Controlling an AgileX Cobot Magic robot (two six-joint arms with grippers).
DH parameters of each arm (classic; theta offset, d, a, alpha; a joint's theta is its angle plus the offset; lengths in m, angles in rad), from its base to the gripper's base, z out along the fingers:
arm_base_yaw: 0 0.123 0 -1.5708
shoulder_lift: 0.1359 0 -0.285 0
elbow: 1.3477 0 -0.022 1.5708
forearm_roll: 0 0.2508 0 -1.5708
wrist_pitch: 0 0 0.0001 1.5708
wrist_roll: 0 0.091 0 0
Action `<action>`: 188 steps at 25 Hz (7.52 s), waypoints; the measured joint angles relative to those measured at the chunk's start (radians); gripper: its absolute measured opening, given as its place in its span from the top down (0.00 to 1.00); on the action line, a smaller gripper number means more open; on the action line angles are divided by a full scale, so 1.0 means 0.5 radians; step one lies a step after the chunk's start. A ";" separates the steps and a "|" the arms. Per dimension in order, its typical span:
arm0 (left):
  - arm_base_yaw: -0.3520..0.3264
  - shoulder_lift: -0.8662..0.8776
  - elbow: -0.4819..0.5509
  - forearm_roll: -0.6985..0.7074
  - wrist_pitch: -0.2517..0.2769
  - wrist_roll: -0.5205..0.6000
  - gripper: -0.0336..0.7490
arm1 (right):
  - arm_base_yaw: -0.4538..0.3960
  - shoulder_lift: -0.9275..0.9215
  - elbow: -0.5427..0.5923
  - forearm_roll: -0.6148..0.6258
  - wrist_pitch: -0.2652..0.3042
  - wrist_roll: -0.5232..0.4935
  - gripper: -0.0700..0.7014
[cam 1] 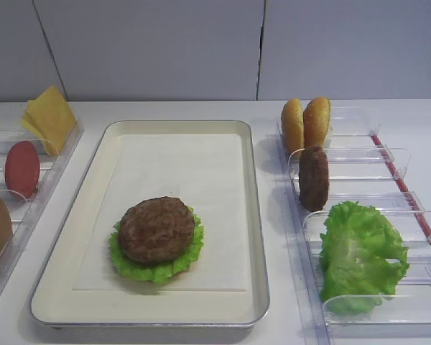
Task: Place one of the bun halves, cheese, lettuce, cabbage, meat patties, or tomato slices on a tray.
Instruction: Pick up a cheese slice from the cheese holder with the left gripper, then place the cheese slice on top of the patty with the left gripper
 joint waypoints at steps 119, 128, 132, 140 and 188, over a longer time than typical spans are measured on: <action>0.392 4.013 -2.274 -0.849 -0.639 0.807 0.94 | 0.000 0.000 0.000 0.000 0.000 0.000 0.01; 0.392 3.860 -2.330 -0.862 -0.521 0.800 0.94 | 0.000 0.000 0.000 0.000 0.000 0.000 0.01; 0.392 3.651 -2.330 -0.904 -0.446 0.716 0.94 | 0.000 0.000 0.000 0.000 0.000 0.000 0.01; 0.268 3.237 -2.198 -0.970 -0.356 0.648 0.94 | 0.000 0.000 0.000 0.000 0.000 0.000 0.01; -0.676 2.661 -0.077 -3.530 -1.636 2.022 0.94 | 0.000 0.000 0.000 0.000 0.000 0.000 0.01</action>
